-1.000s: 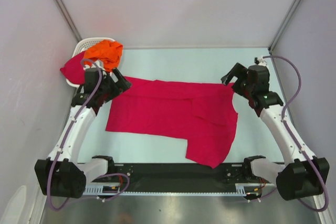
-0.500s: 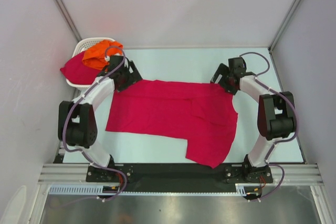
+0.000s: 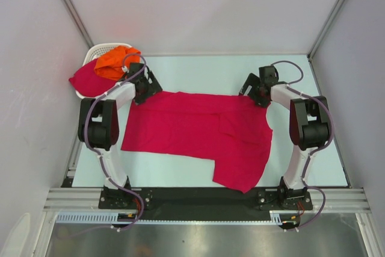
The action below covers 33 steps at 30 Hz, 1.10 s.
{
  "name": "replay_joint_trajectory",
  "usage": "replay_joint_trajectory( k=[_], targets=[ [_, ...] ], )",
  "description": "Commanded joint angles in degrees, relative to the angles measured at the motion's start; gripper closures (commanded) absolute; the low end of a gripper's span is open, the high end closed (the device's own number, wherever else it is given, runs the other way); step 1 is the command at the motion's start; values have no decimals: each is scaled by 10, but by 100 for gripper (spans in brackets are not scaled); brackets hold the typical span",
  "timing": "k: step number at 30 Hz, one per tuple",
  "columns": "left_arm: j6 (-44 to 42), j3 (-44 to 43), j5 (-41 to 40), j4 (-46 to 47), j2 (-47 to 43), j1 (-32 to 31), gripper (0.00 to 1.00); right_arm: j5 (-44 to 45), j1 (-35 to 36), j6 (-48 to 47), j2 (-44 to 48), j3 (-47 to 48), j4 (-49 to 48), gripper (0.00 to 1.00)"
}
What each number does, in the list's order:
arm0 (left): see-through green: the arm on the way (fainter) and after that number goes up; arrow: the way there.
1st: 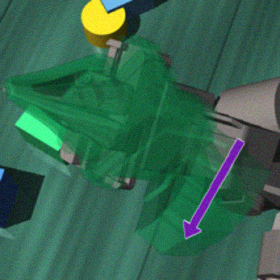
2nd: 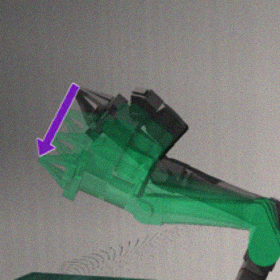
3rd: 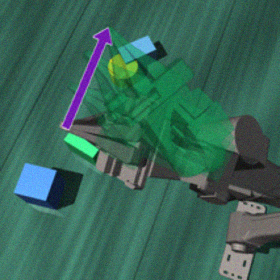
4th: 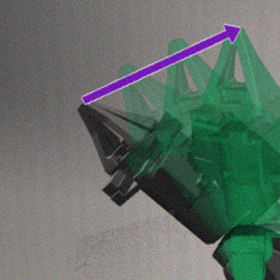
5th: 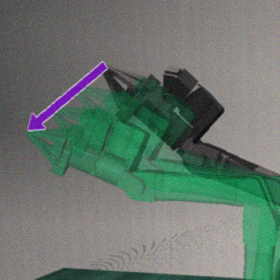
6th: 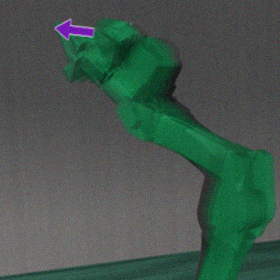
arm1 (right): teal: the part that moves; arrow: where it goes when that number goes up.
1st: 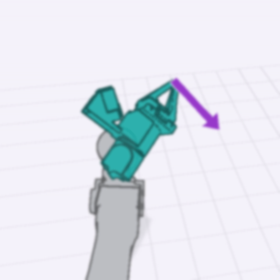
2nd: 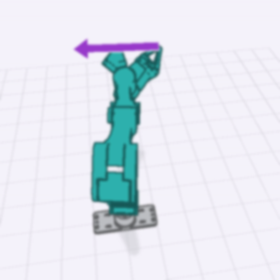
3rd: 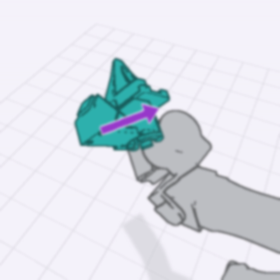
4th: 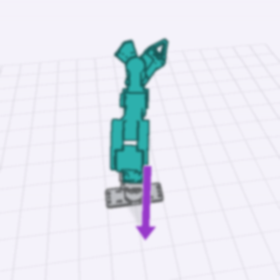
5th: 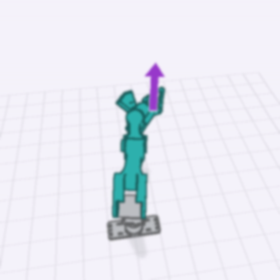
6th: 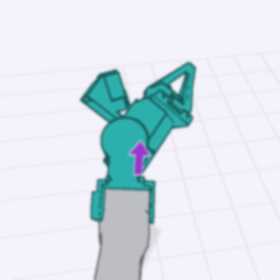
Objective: Fold and stack the t-shirts
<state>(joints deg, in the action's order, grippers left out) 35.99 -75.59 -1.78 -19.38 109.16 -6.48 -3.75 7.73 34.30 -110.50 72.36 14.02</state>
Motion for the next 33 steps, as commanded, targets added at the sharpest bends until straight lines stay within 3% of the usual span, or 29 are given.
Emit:
replay_joint_trajectory(
  k=[1, 12, 21, 30, 33],
  targets=[
    [19, -43, 8, 24, 34, 4, 4, 5, -4, -9, -23, 31, -9, 0],
    [54, -51, 13, 22, 81, 4, 5, 14, -28, -39, -96, 94, 29, 0],
    [135, -56, 12, 32, 99, 2, 5, 8, -32, -45, -162, 184, 55, 0],
    [192, -113, 0, 29, 141, -13, 5, 22, -35, -74, -218, 291, 86, 0],
    [186, -170, -5, 7, 171, -13, 5, 26, -39, -83, -242, 332, 95, 0]
  ],
)
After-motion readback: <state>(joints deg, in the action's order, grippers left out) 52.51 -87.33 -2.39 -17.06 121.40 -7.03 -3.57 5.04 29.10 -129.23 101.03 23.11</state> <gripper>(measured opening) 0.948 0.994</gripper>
